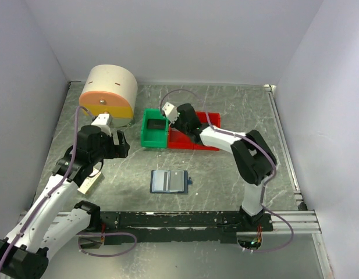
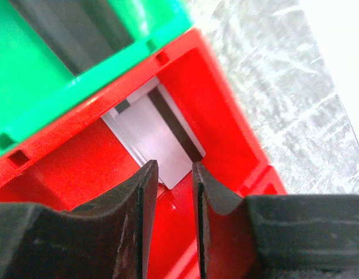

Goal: Take the credit cards out of the card holder

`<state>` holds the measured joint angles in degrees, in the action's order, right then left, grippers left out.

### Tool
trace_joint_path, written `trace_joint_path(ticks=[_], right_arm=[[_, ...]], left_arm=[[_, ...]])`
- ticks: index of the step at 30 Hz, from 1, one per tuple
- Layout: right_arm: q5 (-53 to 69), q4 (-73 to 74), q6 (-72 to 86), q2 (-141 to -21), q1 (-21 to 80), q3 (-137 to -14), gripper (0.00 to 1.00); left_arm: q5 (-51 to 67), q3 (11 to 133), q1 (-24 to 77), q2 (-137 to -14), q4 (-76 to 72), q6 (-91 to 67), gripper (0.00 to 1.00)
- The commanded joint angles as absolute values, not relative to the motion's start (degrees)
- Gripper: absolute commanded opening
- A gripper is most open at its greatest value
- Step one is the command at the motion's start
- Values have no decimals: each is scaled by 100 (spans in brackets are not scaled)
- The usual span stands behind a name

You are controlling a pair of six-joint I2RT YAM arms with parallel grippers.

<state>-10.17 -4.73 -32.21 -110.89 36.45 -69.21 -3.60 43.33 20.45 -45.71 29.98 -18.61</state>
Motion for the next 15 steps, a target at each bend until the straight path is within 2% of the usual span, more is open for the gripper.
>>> trace_joint_path(ticks=[1,5,8,11,15], right_arm=[[-607,-1158,-1554,-9881,3617,-6596,32],[-189,-1286,309,-8882,3617,-5825,44],[-17,-1005,2066,-8301,3599,-5227,45],[760,-649,2911,-7975,3592,-4878,45],[1962,-1462,3918,-7502,3661,-3913,43]], left_arm=[[25,4359,2004,-4654,2800,-1728,99],[286,4329,1998,-4759,2737,-1666,98],[454,4331,2003,-4855,2716,-1637,98],[546,4341,2004,-4948,2716,-1643,99],[786,4342,2004,-5033,2722,-1695,99]])
